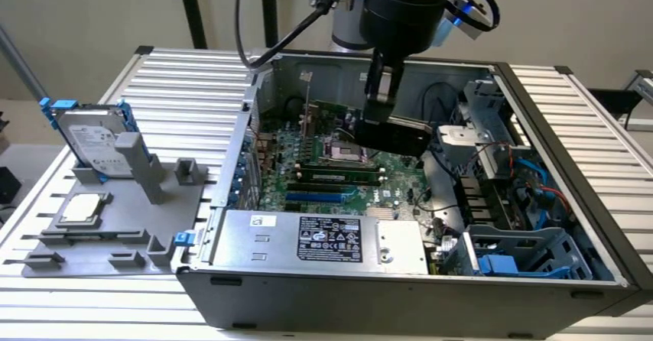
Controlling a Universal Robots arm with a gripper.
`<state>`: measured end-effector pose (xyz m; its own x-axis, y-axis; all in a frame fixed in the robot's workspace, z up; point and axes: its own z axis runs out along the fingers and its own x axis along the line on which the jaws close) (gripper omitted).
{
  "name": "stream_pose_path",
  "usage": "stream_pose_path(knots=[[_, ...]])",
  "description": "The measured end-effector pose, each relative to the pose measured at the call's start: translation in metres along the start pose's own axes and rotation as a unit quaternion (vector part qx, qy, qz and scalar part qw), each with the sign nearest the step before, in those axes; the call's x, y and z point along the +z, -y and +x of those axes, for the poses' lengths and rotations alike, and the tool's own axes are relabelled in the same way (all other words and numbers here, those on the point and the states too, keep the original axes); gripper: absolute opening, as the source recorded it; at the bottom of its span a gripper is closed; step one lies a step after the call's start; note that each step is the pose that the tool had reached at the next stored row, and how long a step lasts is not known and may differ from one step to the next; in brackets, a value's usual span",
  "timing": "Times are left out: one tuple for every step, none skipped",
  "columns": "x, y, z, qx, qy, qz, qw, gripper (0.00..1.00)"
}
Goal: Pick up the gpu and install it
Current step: 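Insert the gpu into the slot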
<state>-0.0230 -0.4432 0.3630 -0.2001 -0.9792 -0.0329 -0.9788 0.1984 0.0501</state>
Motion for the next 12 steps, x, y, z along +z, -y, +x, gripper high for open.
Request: stream_pose_path(knots=[[0.0013, -0.002, 0.001, -0.001, 0.0001, 0.0004, 1.0, 0.27], [0.0027, -0.0047, 0.001, -0.001, 0.0002, 0.0011, 1.0, 0.27], [0.0041, -0.0076, 0.002, -0.001, 0.0003, 0.0019, 1.0, 0.27], [0.0056, -0.0108, 0.003, -0.001, 0.0006, 0.0028, 1.0, 0.27], [0.007, -0.0143, 0.004, -0.001, 0.0007, 0.0038, 1.0, 0.27], [0.0086, -0.0182, 0.005, -0.002, 0.001, 0.0049, 1.0, 0.27], [0.0101, -0.022, 0.006, -0.002, 0.0011, 0.0059, 1.0, 0.27], [0.0116, -0.0259, 0.006, -0.002, 0.0013, 0.0069, 1.0, 0.27], [0.0131, -0.0295, 0.007, -0.002, 0.0015, 0.0079, 1.0, 0.27], [0.0145, -0.0333, 0.008, -0.002, 0.0017, 0.009, 1.0, 0.27], [0.0161, -0.0373, 0.009, -0.002, 0.002, 0.0102, 0.9999, 0.27], [0.0175, -0.0408, 0.01, -0.002, 0.0022, 0.0113, 0.9999, 0.27]])
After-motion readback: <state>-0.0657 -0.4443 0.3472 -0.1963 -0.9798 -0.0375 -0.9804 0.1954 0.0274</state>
